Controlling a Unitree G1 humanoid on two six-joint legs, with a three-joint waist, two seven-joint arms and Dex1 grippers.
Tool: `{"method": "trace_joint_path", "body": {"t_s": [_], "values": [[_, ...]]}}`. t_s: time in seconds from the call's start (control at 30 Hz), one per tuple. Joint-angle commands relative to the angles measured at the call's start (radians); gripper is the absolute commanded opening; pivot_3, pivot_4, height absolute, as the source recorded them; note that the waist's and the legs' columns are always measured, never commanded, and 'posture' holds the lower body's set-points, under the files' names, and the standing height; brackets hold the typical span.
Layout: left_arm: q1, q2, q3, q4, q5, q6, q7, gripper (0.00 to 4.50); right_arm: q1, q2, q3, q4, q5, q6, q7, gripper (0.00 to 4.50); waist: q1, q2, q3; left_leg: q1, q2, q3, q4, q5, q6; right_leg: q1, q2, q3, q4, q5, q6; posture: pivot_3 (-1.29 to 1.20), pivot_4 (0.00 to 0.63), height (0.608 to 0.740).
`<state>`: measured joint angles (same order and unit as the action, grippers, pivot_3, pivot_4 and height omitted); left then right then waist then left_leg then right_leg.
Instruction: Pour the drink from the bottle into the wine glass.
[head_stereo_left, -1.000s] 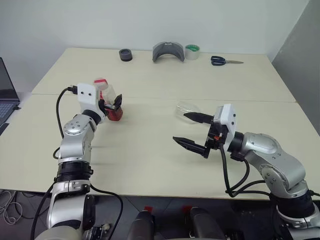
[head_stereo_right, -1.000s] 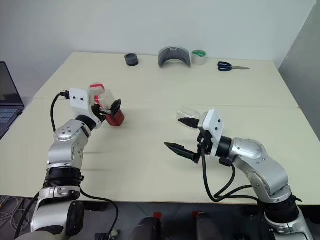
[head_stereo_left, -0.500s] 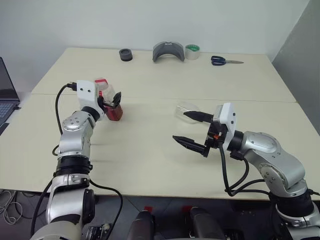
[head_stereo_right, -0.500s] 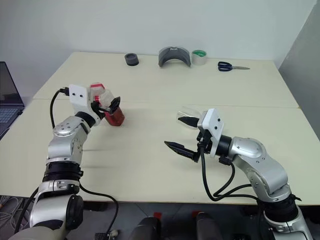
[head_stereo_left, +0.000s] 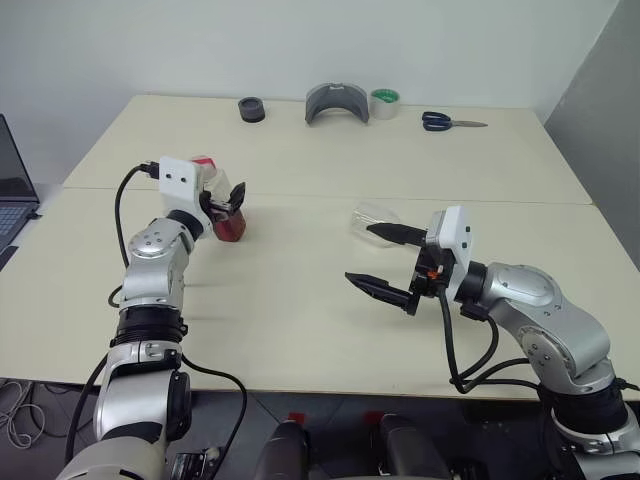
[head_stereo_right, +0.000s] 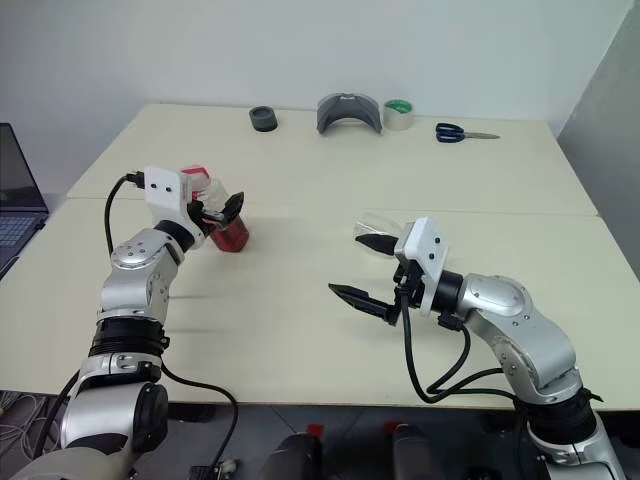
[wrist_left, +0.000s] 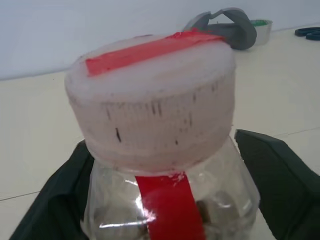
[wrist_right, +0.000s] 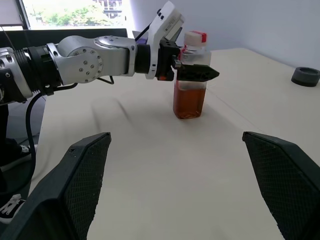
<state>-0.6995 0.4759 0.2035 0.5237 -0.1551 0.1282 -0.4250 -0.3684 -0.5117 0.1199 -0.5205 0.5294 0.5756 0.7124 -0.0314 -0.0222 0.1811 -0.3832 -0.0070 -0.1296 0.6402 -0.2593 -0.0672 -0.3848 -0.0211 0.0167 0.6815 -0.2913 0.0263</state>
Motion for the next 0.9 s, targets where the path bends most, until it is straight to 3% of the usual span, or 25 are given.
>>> {"method": "trace_joint_path", "body": {"t_s": [0.03,0.13,0.2,0.57,0.9], "values": [[-0.011,0.009,0.006,-0.017,-0.004,-0.024,-0.001,2.96,-0.006,-0.003,-0.015,-0.02,0.001,-0.014,0.003,4.5,0.0,0.0,0.0,0.0,0.0,0.0,0.0,0.0,0.0,0.0,0.0,0.0,0.0,0.0,0.0,0.0,0.15,0.74],[0.002,0.003,0.008,-0.029,-0.009,-0.023,0.002,2.04,-0.004,-0.003,-0.015,-0.021,0.0,-0.015,0.002,4.5,0.0,0.0,0.0,0.0,0.0,0.0,0.0,0.0,0.0,0.0,0.0,0.0,0.0,0.0,0.0,0.0,0.15,0.74],[0.011,0.001,0.012,-0.036,-0.013,-0.02,0.004,1.85,-0.002,-0.002,-0.015,-0.019,-0.001,-0.017,0.002,4.5,-0.001,0.0,0.0,0.0,0.0,0.0,0.0,0.0,0.0,0.0,0.0,0.0,0.0,0.0,0.0,0.0,0.15,0.74],[0.09,-0.053,-0.004,-0.187,-0.1,0.042,-0.063,1.83,0.025,-0.012,-0.07,-0.045,0.009,-0.004,-0.027,4.5,0.001,0.0,0.0,0.0,0.0,0.0,0.0,0.0,0.0,0.0,-0.001,0.0,0.0,0.0,0.0,0.0,0.15,0.74],[0.066,-0.105,-0.181,-0.361,-0.231,0.184,-0.411,1.82,0.004,-0.017,-0.153,-0.15,0.073,0.103,-0.147,4.5,0.003,0.0,0.0,-0.003,-0.001,-0.001,0.001,0.0,-0.001,0.0,-0.001,-0.001,-0.001,0.0,0.0,0.0,0.15,0.74]]}}
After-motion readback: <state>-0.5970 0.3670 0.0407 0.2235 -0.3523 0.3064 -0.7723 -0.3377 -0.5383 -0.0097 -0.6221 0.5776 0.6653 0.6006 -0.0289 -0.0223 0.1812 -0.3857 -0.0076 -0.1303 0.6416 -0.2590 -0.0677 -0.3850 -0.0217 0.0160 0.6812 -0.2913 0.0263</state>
